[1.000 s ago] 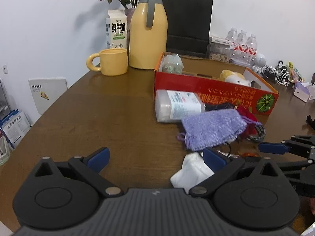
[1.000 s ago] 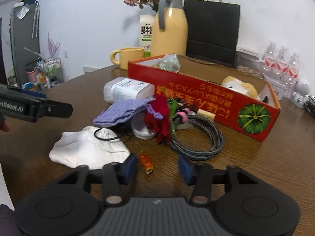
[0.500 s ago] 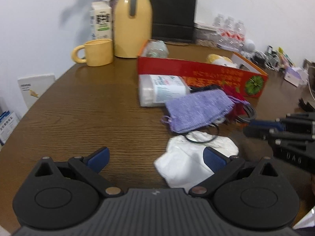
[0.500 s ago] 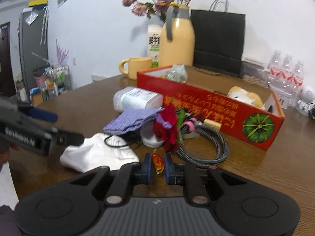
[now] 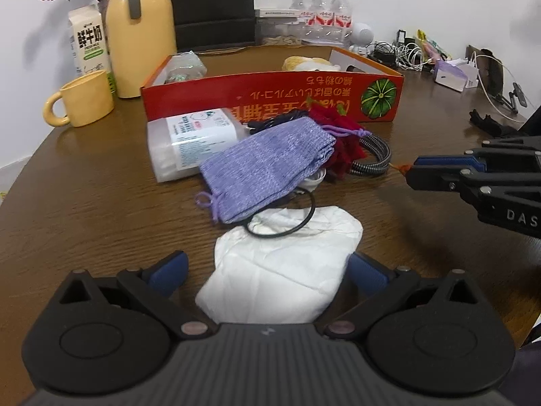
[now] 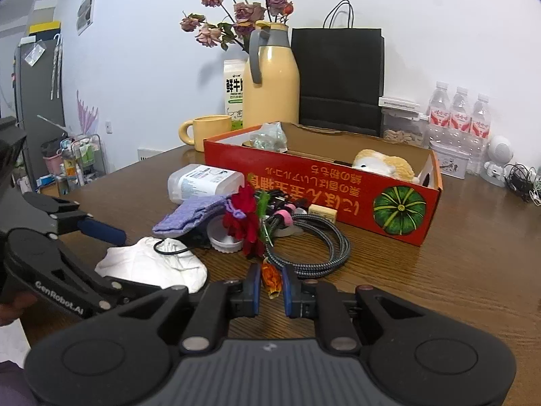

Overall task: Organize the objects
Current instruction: 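Grasp the orange item with the right gripper while the left grasps the white cloth, then carry the white cloth and orange item over the box with both grippers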

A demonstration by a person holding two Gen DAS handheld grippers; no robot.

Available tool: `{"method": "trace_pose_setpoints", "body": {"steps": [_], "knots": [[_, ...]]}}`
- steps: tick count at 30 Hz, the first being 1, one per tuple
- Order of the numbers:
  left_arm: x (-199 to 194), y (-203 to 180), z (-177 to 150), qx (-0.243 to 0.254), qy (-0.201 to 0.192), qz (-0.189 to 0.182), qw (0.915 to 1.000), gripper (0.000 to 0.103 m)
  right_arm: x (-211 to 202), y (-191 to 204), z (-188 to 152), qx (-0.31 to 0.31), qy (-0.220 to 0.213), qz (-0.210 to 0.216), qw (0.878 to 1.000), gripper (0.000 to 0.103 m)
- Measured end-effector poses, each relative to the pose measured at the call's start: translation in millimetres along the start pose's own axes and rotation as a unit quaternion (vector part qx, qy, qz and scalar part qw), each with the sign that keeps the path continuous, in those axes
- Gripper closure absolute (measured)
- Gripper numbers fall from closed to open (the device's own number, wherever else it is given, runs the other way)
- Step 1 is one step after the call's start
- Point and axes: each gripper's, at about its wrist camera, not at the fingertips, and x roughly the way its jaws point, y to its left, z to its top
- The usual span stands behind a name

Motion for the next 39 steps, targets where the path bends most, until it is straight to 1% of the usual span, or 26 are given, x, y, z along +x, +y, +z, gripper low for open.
{"method": "trace_pose_setpoints", "body": {"steps": [11, 14, 15, 16, 18, 21, 23, 25, 30, 36, 39], "knots": [[-0.9, -9.8, -1.4, 0.005, -0.010, -0.006, 0.9999, 0.001, -4.1, -1.6, -2.3, 0.005, -0.009, 0.004, 1.000, 0.090], [-6.2, -14.2, -4.2, 0.007, -0.022, -0.010, 0.9997, 0.014, -5.6, -1.3, -3.6, 0.007, -0.010, 0.004, 1.000, 0.090], [-8.4, -15.7, -5.2, 0.007, -0.026, -0.010, 0.9996, 0.022, -6.0, -1.0, -4.0, 0.008, -0.011, 0.004, 1.000, 0.090], [-10.7, -17.1, -6.3, 0.008, -0.029, -0.010, 0.9995, 0.024, -6.6, -1.0, -4.5, 0.009, -0.011, 0.004, 1.000, 0.090], [-13.4, -19.3, -8.8, 0.008, -0.033, -0.010, 0.9994, 0.026, -7.8, 0.0, -5.4, 0.009, -0.011, 0.003, 1.000, 0.090], [-18.8, -21.8, -12.8, 0.004, -0.039, -0.007, 0.9992, 0.034, -10.1, 1.0, -7.1, 0.010, -0.012, 0.004, 1.000, 0.090], [-22.7, -23.4, -15.8, 0.001, -0.041, -0.006, 0.9991, 0.036, -12.1, 2.1, -8.3, 0.011, -0.013, 0.004, 1.000, 0.090], [-27.3, -24.4, -19.4, -0.002, -0.045, -0.005, 0.9990, 0.040, -14.4, 2.4, -9.3, 0.011, -0.014, 0.003, 1.000, 0.090], [-40.9, -26.2, -26.0, -0.010, -0.052, -0.016, 0.9985, 0.041, -22.4, 4.5, -11.3, 0.010, -0.020, -0.001, 1.000, 0.090], [-65.8, -32.7, -22.9, 0.000, -0.090, -0.017, 0.9958, 0.042, -30.3, 3.9, -9.7, 0.008, -0.027, -0.006, 1.000, 0.090], [-75.6, -32.5, -15.1, -0.002, -0.107, -0.014, 0.9942, 0.042, -33.2, 3.8, -7.4, 0.007, -0.031, -0.008, 0.999, 0.090]]}}
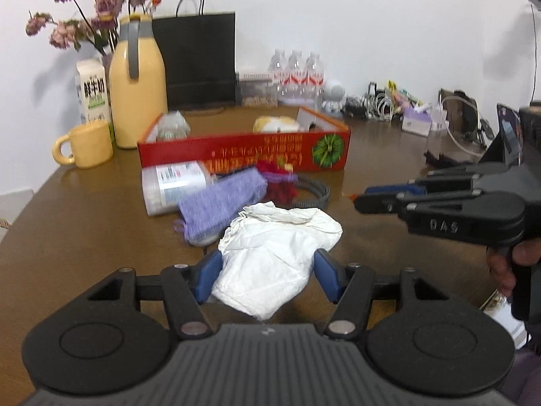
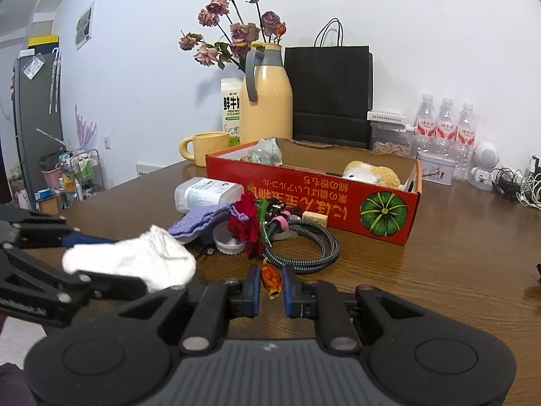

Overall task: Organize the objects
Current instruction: 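Carry the white cloth and orange item over the box with both grippers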

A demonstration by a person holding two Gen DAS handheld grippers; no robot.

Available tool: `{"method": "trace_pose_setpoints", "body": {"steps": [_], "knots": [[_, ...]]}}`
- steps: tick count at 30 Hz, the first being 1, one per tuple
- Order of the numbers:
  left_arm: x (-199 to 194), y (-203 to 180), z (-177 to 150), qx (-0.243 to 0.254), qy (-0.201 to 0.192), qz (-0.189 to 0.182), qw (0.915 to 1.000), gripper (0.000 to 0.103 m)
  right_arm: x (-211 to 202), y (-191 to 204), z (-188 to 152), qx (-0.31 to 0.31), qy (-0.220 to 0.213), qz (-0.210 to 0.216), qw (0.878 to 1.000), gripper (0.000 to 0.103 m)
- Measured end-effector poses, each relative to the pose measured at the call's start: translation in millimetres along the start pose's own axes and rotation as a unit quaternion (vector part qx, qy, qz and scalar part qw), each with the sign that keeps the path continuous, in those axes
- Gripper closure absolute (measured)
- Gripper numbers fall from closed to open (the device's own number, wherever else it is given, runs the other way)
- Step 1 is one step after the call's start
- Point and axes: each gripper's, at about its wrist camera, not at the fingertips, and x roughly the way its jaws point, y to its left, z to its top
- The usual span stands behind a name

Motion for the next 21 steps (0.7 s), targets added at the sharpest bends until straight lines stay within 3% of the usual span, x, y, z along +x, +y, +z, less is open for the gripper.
{"method": "trace_pose_setpoints", "body": {"steps": [10, 21], "knots": [[10.2, 15.0, 46.1, -0.016, -0.039, 0.019, 0.9989, 0.042, 3.1, -6.5, 25.8, -0.011, -0.020, -0.011, 1.000, 0.090], [71.6, 33.8, 109.8, -0.021, -0.053, 0.026, 0.9981, 0.042, 42.6, -34.1, 82.2, -0.026, -0.043, -0.041, 0.998, 0.090]]}}
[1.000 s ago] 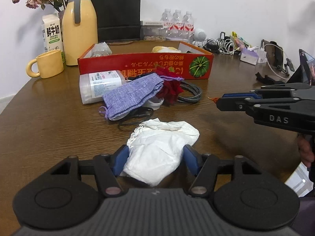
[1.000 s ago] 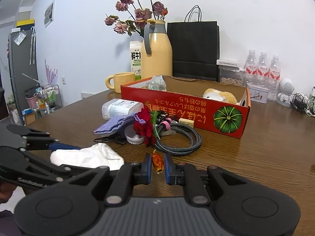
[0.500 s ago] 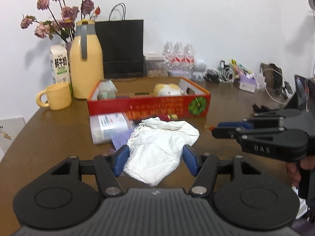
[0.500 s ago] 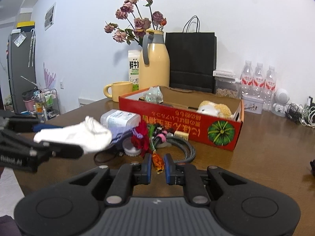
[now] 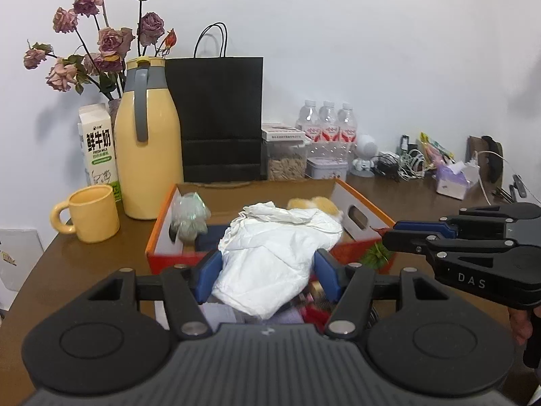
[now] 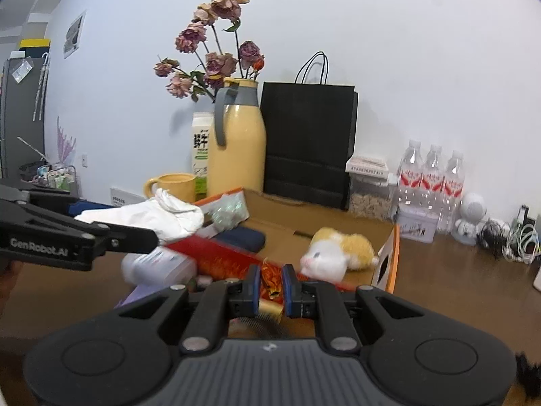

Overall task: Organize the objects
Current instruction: 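Carry the white cloth and orange item over the box with both grippers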

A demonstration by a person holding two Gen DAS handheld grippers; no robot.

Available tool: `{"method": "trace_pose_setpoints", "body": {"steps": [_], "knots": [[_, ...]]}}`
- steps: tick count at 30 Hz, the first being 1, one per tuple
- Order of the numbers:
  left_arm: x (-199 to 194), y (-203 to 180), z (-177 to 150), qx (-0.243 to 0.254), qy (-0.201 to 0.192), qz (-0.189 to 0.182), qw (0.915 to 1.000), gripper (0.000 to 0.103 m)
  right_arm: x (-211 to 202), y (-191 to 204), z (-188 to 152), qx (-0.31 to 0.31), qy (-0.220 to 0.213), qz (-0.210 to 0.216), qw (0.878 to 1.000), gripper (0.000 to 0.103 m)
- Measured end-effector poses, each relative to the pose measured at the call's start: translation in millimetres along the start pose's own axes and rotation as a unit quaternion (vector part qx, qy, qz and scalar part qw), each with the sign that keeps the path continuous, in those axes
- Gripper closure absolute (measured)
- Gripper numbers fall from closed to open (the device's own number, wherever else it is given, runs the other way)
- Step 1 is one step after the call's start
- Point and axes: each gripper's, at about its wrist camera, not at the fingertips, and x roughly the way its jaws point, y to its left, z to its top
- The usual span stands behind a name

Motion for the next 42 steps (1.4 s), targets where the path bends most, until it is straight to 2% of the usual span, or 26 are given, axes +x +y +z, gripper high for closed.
{"method": "trace_pose_setpoints", "body": {"steps": [7, 14, 21, 26, 29, 32, 33, 34, 35, 36, 37, 38, 42], "knots": [[55.1, 14.5, 25.6, -0.014, 0.006, 0.009, 0.9998, 0.042, 50.0, -13.9, 31.9, -0.011, -0.001, -0.009, 1.000, 0.090], [110.0, 27.8, 46.4, -0.022, 0.006, 0.036, 0.9991, 0.042, 109.1, -20.0, 52.5, -0.019, 0.009, -0.006, 1.000, 0.090], [153.8, 40.3, 51.2, -0.035, 0.010, 0.042, 0.9985, 0.041, 152.3, -31.3, 46.7, 0.000, 0.028, -0.004, 1.000, 0.090], [166.1, 42.2, 45.2, -0.025, 0.019, 0.051, 0.9982, 0.041, 169.7, -34.5, 37.7, 0.002, 0.047, 0.000, 0.999, 0.090], [170.7, 42.0, 41.3, -0.019, 0.023, 0.055, 0.9981, 0.039, 173.7, -35.8, 34.5, 0.003, 0.053, -0.002, 0.999, 0.090], [169.8, 40.8, 39.2, -0.015, 0.016, 0.063, 0.9978, 0.025, 173.1, -36.7, 33.1, 0.003, 0.055, -0.007, 0.998, 0.089], [168.0, 40.7, 39.1, -0.015, 0.010, 0.070, 0.9974, 0.018, 172.2, -36.7, 33.2, 0.002, 0.054, -0.010, 0.998, 0.086], [166.6, 40.8, 39.2, -0.016, 0.007, 0.074, 0.9971, 0.013, 170.9, -37.0, 33.7, 0.001, 0.053, -0.012, 0.999, 0.074], [165.4, 41.0, 39.5, -0.016, 0.004, 0.078, 0.9968, 0.008, 169.3, -37.8, 34.1, 0.003, 0.052, -0.015, 0.999, 0.052], [164.7, 41.0, 39.4, -0.018, 0.001, 0.081, 0.9965, 0.000, 168.1, -38.9, 34.5, 0.005, 0.050, -0.017, 0.999, 0.038], [163.9, 41.1, 39.4, -0.019, -0.004, 0.085, 0.9962, 0.000, 166.9, -39.8, 34.8, 0.008, 0.047, -0.020, 0.999, 0.015], [163.8, 40.8, 40.3, -0.020, -0.004, 0.087, 0.9960, 0.000, 165.9, -40.9, 35.0, 0.011, 0.042, -0.024, 0.999, 0.001], [166.6, 41.0, 40.5, -0.020, 0.002, 0.090, 0.9958, 0.000, 166.4, -43.4, 35.7, 0.016, 0.045, -0.030, 0.998, 0.000]]}}
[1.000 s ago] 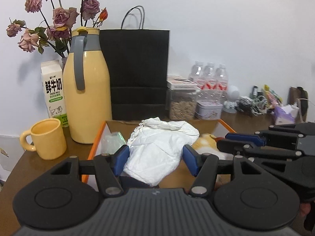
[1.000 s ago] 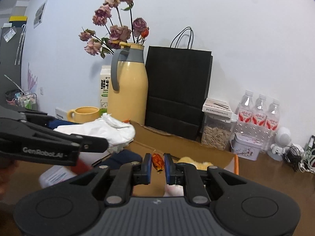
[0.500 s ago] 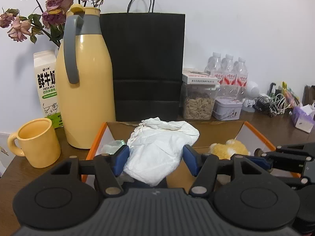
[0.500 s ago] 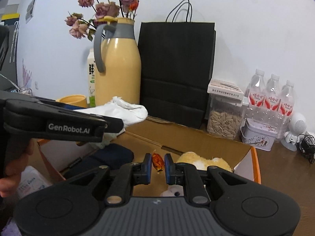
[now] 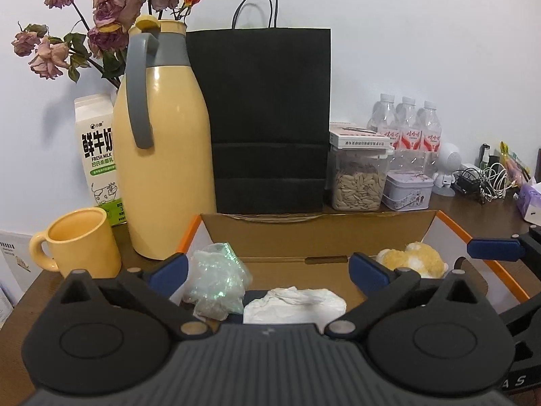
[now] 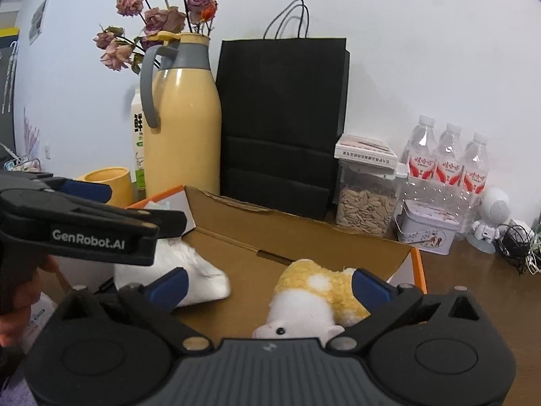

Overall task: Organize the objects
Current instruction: 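Carry the white cloth and orange item over the box with both grippers, then open both grippers to drop the cloth and orange item into the box, then move both grippers back toward the remaining items on the table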

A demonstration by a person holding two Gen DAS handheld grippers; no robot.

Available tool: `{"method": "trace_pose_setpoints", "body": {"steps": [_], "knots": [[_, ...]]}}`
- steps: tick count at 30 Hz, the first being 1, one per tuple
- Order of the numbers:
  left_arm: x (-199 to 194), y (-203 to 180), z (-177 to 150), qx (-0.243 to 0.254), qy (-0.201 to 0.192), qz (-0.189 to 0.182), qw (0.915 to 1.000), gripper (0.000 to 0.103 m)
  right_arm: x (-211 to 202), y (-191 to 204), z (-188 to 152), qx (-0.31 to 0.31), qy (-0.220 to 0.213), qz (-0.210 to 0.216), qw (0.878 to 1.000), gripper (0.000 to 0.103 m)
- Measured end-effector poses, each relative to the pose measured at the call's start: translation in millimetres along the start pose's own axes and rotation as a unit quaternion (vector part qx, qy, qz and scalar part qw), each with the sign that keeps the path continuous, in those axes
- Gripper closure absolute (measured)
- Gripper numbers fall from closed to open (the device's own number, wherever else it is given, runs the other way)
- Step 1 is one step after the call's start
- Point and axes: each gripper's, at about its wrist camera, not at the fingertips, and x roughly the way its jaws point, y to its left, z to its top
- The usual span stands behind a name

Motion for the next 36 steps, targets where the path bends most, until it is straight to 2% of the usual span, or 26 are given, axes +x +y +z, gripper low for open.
{"method": "trace_pose_setpoints", "body": {"steps": [15, 25, 36], "knots": [[-22.5, 2.3, 7.8, -0.011, -0.024, -0.013, 0.9996, 0.000, -13.8, 3.0, 3.1, -0.006, -0.011, -0.007, 1.000, 0.000], [-60.3, 7.1, 10.1, -0.023, -0.046, -0.014, 0.9986, 0.000, -50.6, 1.7, 4.3, -0.004, -0.042, -0.013, 0.999, 0.000], [-107.0, 15.1, -4.2, -0.023, -0.044, -0.020, 0.9985, 0.000, -93.2, 14.0, -9.4, -0.011, -0.057, -0.015, 0.998, 0.000]]}}
